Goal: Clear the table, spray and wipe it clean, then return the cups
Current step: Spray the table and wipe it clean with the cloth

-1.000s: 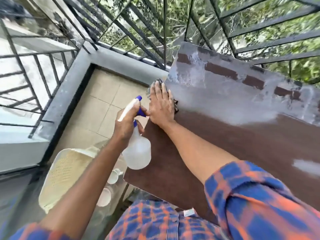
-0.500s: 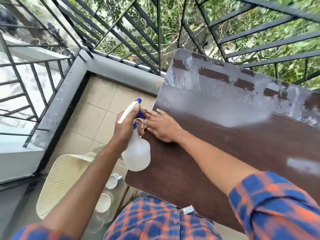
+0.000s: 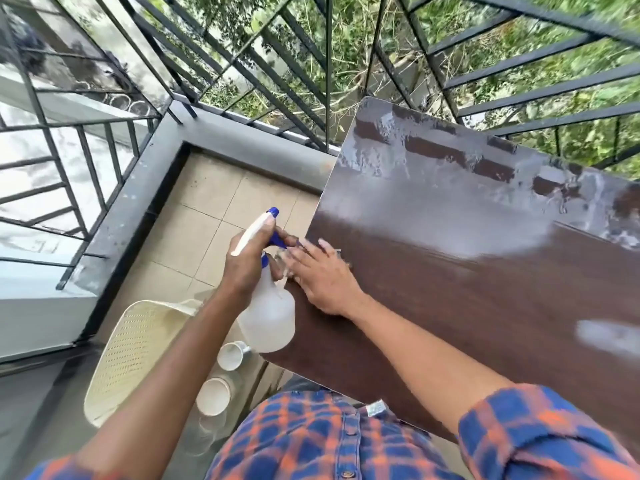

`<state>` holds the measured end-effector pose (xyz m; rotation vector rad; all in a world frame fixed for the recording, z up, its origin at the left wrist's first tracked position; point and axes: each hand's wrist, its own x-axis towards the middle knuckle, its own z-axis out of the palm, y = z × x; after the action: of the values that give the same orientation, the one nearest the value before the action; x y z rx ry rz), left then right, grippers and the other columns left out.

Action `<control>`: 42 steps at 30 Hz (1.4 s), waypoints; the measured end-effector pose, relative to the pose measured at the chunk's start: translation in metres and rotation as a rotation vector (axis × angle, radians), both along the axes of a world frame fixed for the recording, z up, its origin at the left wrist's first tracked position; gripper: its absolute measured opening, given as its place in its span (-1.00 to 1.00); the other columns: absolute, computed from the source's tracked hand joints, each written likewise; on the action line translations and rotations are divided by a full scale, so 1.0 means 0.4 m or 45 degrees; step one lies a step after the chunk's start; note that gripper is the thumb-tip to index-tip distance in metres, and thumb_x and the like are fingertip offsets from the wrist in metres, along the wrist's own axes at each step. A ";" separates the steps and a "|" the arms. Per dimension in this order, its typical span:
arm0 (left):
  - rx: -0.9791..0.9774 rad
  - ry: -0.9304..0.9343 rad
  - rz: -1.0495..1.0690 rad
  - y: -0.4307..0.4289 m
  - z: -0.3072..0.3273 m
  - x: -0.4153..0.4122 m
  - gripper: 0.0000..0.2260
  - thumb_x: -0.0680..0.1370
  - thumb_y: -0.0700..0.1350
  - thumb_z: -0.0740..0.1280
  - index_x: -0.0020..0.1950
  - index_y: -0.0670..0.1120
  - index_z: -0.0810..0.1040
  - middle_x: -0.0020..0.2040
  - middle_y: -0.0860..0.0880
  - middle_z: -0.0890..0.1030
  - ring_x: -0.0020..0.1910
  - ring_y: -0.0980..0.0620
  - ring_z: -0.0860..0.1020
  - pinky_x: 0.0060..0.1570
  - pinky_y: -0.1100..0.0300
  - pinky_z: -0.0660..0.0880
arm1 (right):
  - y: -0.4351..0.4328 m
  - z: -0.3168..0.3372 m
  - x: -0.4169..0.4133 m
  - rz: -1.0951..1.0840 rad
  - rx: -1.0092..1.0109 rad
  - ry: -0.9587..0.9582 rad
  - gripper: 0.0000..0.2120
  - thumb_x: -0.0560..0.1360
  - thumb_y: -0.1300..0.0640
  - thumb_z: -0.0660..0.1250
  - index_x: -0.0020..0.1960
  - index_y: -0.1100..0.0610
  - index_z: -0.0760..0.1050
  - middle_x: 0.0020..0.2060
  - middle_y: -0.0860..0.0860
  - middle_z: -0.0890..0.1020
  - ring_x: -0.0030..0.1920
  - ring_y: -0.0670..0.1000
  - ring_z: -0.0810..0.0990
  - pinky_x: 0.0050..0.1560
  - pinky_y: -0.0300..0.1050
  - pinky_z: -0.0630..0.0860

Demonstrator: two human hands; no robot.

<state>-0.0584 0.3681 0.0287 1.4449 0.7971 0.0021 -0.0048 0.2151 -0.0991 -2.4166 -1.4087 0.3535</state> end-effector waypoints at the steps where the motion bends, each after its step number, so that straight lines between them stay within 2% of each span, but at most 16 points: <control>1: -0.001 0.010 -0.009 -0.001 0.000 -0.004 -0.59 0.70 0.04 0.20 -0.04 -0.30 0.60 -0.07 -0.15 0.72 -0.40 -0.06 0.53 -0.44 0.18 0.44 | -0.027 -0.007 -0.046 0.099 0.007 0.013 -0.51 0.62 0.06 0.20 0.55 0.00 0.31 0.56 -0.05 0.33 0.57 0.06 0.22 0.54 0.14 0.08; 3: 0.012 0.035 -0.058 -0.004 0.005 -0.012 -0.56 0.70 0.06 0.19 0.00 -0.32 0.58 -0.02 -0.17 0.72 -0.49 -0.08 0.48 -0.45 0.20 0.43 | -0.091 -0.019 -0.078 0.259 -0.007 0.023 -0.50 0.64 0.05 0.15 0.58 -0.01 0.26 0.58 -0.07 0.27 0.58 0.05 0.20 0.54 0.10 0.06; 5: 0.023 0.047 -0.089 -0.006 0.012 -0.018 -0.55 0.70 0.07 0.18 -0.01 -0.31 0.58 0.01 -0.16 0.71 -0.58 -0.09 0.42 -0.45 0.21 0.40 | -0.149 -0.024 -0.028 0.252 -0.010 -0.039 -0.50 0.64 0.07 0.18 0.57 -0.02 0.29 0.58 -0.07 0.29 0.57 0.05 0.24 0.54 0.11 0.11; 10: 0.052 0.062 -0.139 -0.010 0.031 -0.025 -0.56 0.70 0.11 0.17 -0.06 -0.22 0.60 0.02 -0.06 0.72 -0.56 -0.11 0.44 -0.40 0.19 0.37 | -0.228 0.000 0.231 -0.538 -0.108 -0.019 -0.45 0.64 0.09 0.17 0.61 -0.04 0.17 0.60 -0.06 0.23 0.59 0.07 0.19 0.54 0.20 0.15; 14: 0.047 0.033 -0.150 -0.023 0.034 -0.030 -0.57 0.70 0.09 0.17 -0.07 -0.23 0.60 0.02 -0.09 0.71 -0.56 -0.11 0.44 -0.43 0.21 0.36 | -0.133 0.047 0.276 -0.769 -0.179 0.036 -0.43 0.65 0.11 0.18 0.63 0.06 0.13 0.62 0.01 0.17 0.61 0.13 0.11 0.56 0.22 0.10; 16: 0.032 0.015 -0.152 -0.034 0.036 -0.030 -0.58 0.70 0.08 0.18 -0.08 -0.24 0.60 -0.01 -0.12 0.71 -0.57 -0.12 0.43 -0.43 0.19 0.37 | -0.078 0.057 0.203 -0.686 -0.205 0.050 -0.42 0.65 0.10 0.16 0.64 0.05 0.09 0.63 -0.01 0.12 0.62 0.12 0.06 0.57 0.18 0.05; 19: -0.007 -0.005 -0.142 -0.051 0.038 -0.027 -0.60 0.69 0.06 0.21 -0.10 -0.22 0.60 -0.04 -0.16 0.70 -0.55 -0.08 0.47 -0.44 0.18 0.41 | -0.052 0.038 0.040 -0.313 -0.200 0.051 -0.42 0.63 0.07 0.21 0.62 0.02 0.16 0.62 -0.02 0.16 0.61 0.10 0.11 0.57 0.19 0.09; 21: -0.010 -0.018 -0.172 -0.057 0.032 -0.025 -0.60 0.69 0.05 0.21 -0.07 -0.25 0.60 -0.04 -0.19 0.70 -0.49 -0.02 0.51 -0.40 0.16 0.43 | -0.099 0.023 -0.049 -0.092 -0.166 0.051 -0.44 0.60 0.06 0.24 0.58 -0.01 0.23 0.59 -0.04 0.25 0.59 0.09 0.18 0.55 0.16 0.12; 23: -0.018 -0.006 -0.208 -0.062 0.030 -0.019 -0.59 0.70 0.05 0.21 -0.03 -0.29 0.59 -0.03 -0.19 0.70 -0.52 -0.07 0.49 -0.41 0.17 0.42 | -0.197 0.012 -0.083 -0.042 -0.120 0.021 -0.46 0.60 0.04 0.24 0.57 -0.05 0.26 0.57 -0.07 0.30 0.57 0.07 0.23 0.53 0.13 0.16; 25: -0.005 0.024 -0.241 -0.063 0.032 -0.015 -0.59 0.69 0.07 0.20 -0.03 -0.26 0.58 -0.01 -0.15 0.71 -0.57 -0.11 0.44 -0.41 0.19 0.41 | -0.312 0.013 -0.052 -0.238 -0.123 -0.024 -0.47 0.61 0.02 0.18 0.57 -0.08 0.24 0.57 -0.08 0.30 0.56 0.05 0.26 0.52 0.13 0.22; 28: 0.016 0.031 -0.288 -0.069 0.036 -0.008 -0.60 0.69 0.08 0.20 -0.03 -0.25 0.58 -0.01 -0.11 0.72 -0.57 -0.10 0.44 -0.42 0.20 0.41 | -0.496 0.016 0.058 -0.825 -0.150 -0.044 -0.45 0.62 0.00 0.09 0.60 -0.02 0.20 0.58 0.00 0.27 0.56 0.15 0.26 0.50 0.22 0.24; 31: 0.035 0.006 -0.329 -0.075 0.038 -0.006 -0.59 0.68 0.10 0.22 -0.04 -0.24 0.58 -0.02 -0.11 0.72 -0.57 -0.10 0.45 -0.39 0.17 0.42 | -0.590 0.035 0.190 -1.424 -0.219 0.080 -0.45 0.67 0.04 0.06 0.64 0.05 0.09 0.63 0.05 0.13 0.61 0.19 0.10 0.56 0.23 0.09; 33: 0.040 -0.013 -0.362 -0.080 0.036 -0.006 -0.57 0.64 0.13 0.21 -0.04 -0.24 0.58 -0.02 -0.12 0.72 -0.57 -0.10 0.44 -0.38 0.18 0.44 | -0.547 0.054 0.237 -1.627 -0.280 0.161 -0.43 0.69 0.06 0.09 0.65 0.07 0.02 0.64 0.05 0.05 0.62 0.18 0.02 0.58 0.18 0.00; 36: 0.045 -0.019 -0.383 -0.094 0.032 0.000 -0.58 0.68 0.08 0.21 -0.04 -0.27 0.58 -0.03 -0.14 0.72 -0.58 -0.11 0.43 -0.39 0.19 0.44 | -0.379 0.061 0.218 -1.434 -0.267 0.155 -0.41 0.68 0.03 0.12 0.65 0.09 0.02 0.64 0.06 0.05 0.62 0.20 0.02 0.59 0.18 -0.02; 40: 0.027 -0.034 -0.403 -0.131 0.038 0.011 -0.62 0.70 0.00 0.21 -0.07 -0.28 0.58 -0.04 -0.29 0.68 -0.59 -0.11 0.43 -0.44 0.21 0.44 | -0.169 0.052 0.044 -0.692 -0.279 0.093 -0.41 0.63 0.03 0.19 0.63 0.03 0.13 0.63 0.01 0.14 0.61 0.17 0.11 0.57 0.19 0.05; 42: -0.010 -0.058 -0.402 -0.152 0.047 0.019 -0.64 0.70 -0.03 0.21 -0.08 -0.28 0.59 -0.05 -0.38 0.64 -0.60 -0.07 0.45 -0.47 0.21 0.45 | -0.169 0.046 -0.036 -0.422 -0.251 0.056 -0.43 0.60 0.07 0.23 0.59 -0.01 0.21 0.61 -0.02 0.21 0.59 0.12 0.17 0.55 0.18 0.13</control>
<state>-0.0508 0.3074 0.0474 1.5447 0.5250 -0.2078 -0.0191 0.1473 -0.0805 -2.7238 -0.9690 0.4761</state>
